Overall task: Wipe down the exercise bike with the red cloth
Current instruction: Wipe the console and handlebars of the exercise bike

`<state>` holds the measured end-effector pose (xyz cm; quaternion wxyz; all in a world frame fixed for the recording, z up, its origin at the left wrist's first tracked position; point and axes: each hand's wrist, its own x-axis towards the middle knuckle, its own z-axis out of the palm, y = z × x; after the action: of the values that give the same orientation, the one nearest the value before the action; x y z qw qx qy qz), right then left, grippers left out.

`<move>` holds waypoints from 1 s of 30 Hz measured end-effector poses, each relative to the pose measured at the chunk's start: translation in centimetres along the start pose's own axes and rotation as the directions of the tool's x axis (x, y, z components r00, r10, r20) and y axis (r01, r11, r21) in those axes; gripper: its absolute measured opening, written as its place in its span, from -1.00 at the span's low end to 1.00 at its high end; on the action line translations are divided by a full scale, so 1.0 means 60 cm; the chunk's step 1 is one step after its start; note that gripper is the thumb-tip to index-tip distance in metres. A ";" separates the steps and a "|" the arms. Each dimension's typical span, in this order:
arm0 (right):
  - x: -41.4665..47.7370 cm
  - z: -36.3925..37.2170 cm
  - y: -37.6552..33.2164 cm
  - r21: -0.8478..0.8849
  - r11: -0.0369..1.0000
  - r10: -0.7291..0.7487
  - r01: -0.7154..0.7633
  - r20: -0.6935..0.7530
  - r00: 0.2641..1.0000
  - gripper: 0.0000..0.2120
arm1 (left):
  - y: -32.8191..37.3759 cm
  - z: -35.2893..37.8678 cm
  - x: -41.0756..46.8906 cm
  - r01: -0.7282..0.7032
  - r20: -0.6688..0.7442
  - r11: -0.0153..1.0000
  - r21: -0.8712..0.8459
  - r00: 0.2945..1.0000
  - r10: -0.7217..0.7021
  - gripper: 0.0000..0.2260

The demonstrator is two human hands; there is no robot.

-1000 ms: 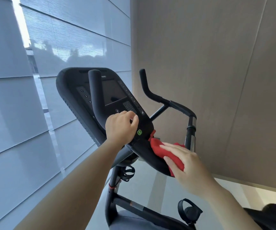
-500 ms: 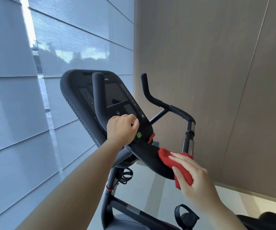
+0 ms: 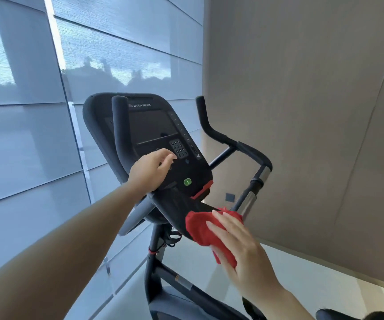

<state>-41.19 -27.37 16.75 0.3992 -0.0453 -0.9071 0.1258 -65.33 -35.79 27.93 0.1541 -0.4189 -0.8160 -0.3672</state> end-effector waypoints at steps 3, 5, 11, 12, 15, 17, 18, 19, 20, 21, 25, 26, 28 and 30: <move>0.006 -0.032 0.043 0.273 0.931 0.274 -0.242 -0.088 0.958 -0.66 | 0.046 0.021 -0.021 0.009 -0.055 0.989 -0.146 0.998 -0.017 -0.78; 0.032 -0.035 0.054 0.353 0.888 0.355 -0.295 -0.119 0.927 -0.66 | 0.065 0.042 -0.032 -0.001 -0.070 0.997 -0.077 0.998 -0.004 -0.76; 0.051 -0.014 0.050 0.220 0.960 0.180 -0.174 -0.010 0.984 -0.76 | 0.066 0.058 -0.036 0.082 -0.153 0.990 0.116 0.986 -0.064 -0.72; 0.042 -0.013 0.051 0.249 0.956 0.166 -0.154 -0.026 0.986 -0.75 | 0.066 0.059 -0.038 0.093 -0.165 0.989 0.115 0.984 -0.074 -0.73; 0.035 -0.012 0.053 0.307 0.944 0.132 -0.120 -0.020 0.991 -0.67 | 0.065 0.061 -0.034 0.107 -0.177 0.990 0.090 0.980 -0.090 -0.76; 0.055 -0.015 0.056 0.266 0.954 0.131 -0.140 0.051 0.990 -0.65 | 0.064 0.060 -0.030 0.121 -0.171 0.991 0.061 0.979 -0.109 -0.76; 0.066 -0.017 0.057 0.229 0.962 0.133 -0.152 0.094 0.987 -0.64 | 0.065 0.060 -0.031 0.128 -0.170 0.990 0.051 0.978 -0.118 -0.76; 0.074 -0.018 0.058 0.183 0.971 0.131 -0.153 0.130 0.983 -0.62 | 0.066 0.059 -0.031 0.132 -0.173 0.990 0.047 0.977 -0.122 -0.76; 0.077 -0.018 0.059 0.139 0.979 0.123 -0.145 0.156 0.980 -0.57 | 0.066 0.060 -0.033 0.133 -0.180 0.990 0.046 0.976 -0.123 -0.76; 0.074 -0.018 0.060 0.118 0.984 0.113 -0.134 0.169 0.979 -0.51 | 0.065 0.060 -0.034 0.132 -0.186 0.990 0.045 0.975 -0.121 -0.76; 0.064 -0.024 0.071 0.176 0.981 0.066 -0.087 0.118 0.991 -0.68 | 0.068 0.057 -0.031 0.133 -0.196 0.990 0.034 0.973 -0.124 -0.77; 0.067 -0.027 0.074 0.195 0.976 0.074 -0.096 0.117 0.990 -0.75 | 0.068 0.057 -0.031 0.136 -0.192 0.990 0.038 0.973 -0.126 -0.77; 0.075 -0.032 0.076 0.243 0.960 0.106 -0.136 0.135 0.985 -0.83 | 0.067 0.059 -0.032 0.139 -0.185 0.989 0.048 0.974 -0.128 -0.76; 0.090 -0.039 0.071 0.322 0.924 0.176 -0.207 0.123 0.977 -0.90 | 0.066 0.059 -0.033 0.138 -0.179 0.990 0.042 0.975 -0.128 -0.76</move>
<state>-43.21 -21.86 20.97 0.3446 -0.0597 -0.8814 0.3175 -60.78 -32.85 26.24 0.2121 -0.3250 -0.8351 -0.3899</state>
